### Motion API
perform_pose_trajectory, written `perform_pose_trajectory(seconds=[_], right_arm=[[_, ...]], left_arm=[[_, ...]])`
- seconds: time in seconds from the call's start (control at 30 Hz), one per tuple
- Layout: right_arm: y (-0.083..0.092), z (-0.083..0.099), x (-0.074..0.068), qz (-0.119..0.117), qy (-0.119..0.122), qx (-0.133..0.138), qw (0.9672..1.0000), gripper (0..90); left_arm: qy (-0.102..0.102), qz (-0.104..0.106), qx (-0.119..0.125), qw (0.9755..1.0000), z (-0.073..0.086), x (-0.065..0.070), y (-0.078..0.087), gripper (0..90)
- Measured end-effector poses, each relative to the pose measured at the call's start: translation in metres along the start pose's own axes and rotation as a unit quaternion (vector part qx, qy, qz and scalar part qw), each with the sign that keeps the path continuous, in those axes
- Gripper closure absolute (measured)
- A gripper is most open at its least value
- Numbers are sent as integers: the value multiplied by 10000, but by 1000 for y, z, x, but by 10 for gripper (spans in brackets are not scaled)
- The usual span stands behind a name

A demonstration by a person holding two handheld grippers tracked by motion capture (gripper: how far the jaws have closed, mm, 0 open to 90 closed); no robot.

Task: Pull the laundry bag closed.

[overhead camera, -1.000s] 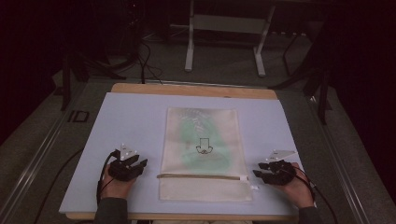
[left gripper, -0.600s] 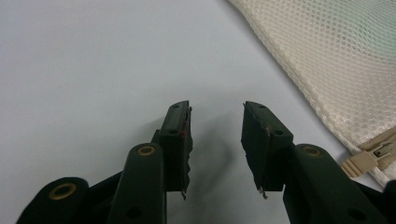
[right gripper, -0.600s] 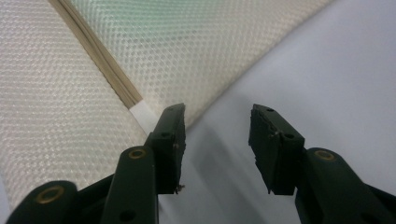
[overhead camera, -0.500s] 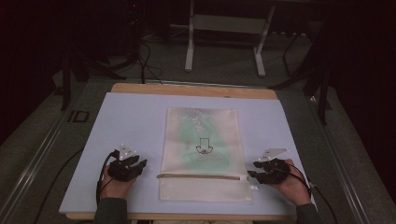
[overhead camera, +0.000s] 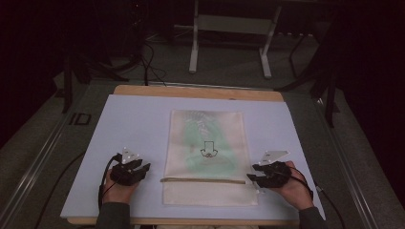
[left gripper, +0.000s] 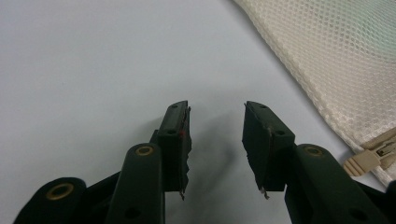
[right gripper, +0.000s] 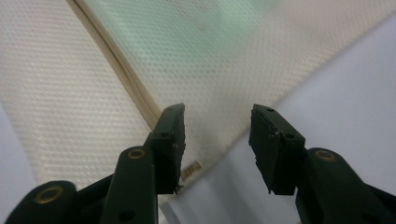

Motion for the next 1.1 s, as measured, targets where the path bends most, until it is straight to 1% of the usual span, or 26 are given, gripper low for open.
perform_pose_trajectory(seconds=[0.07, 0.2, 0.47, 0.53, 0.77, 0.97, 1.07, 1.1], right_arm=[[0, -1, -2, -10, 14, 1, 10000, 573], [-2, -6, -8, -57, 139, -13, 9999, 578], [-8, -10, -17, -135, 232, -75, 9996, 576], [-10, -12, -20, -193, 284, -82, 9994, 576], [-15, -16, -27, -278, 327, -107, 9990, 574], [-18, -21, -34, -351, 428, -131, 9984, 575], [-20, -26, -40, -471, 450, -104, 9978, 577], [-20, -26, -40, -471, 450, -104, 9978, 577]], left_arm=[[14, 9, -2, 10000, 0, 0, 0, 605], [20, 20, 2, 10000, 0, 0, 0, 604], [-3, 34, -18, 10000, 0, 1, -1, 600], [-8, 34, -23, 10000, 0, 1, -1, 598], [-1, 36, -17, 10000, 0, 1, -1, 598], [6, 41, -11, 10000, 0, 1, -1, 598], [5, 44, -9, 10000, 0, 1, -1, 598], [5, 44, -9, 10000, 0, 1, -1, 598]])
Point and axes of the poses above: each handheld gripper's, and its own axes: y roughly backward along the jaws, z roughly out of its underside, x roughly to its right, the point moved 10 cm from there along -y, roughly forward along the jaws, and after that the axes turned 14 degrees about -y, right-handed, at the moved point
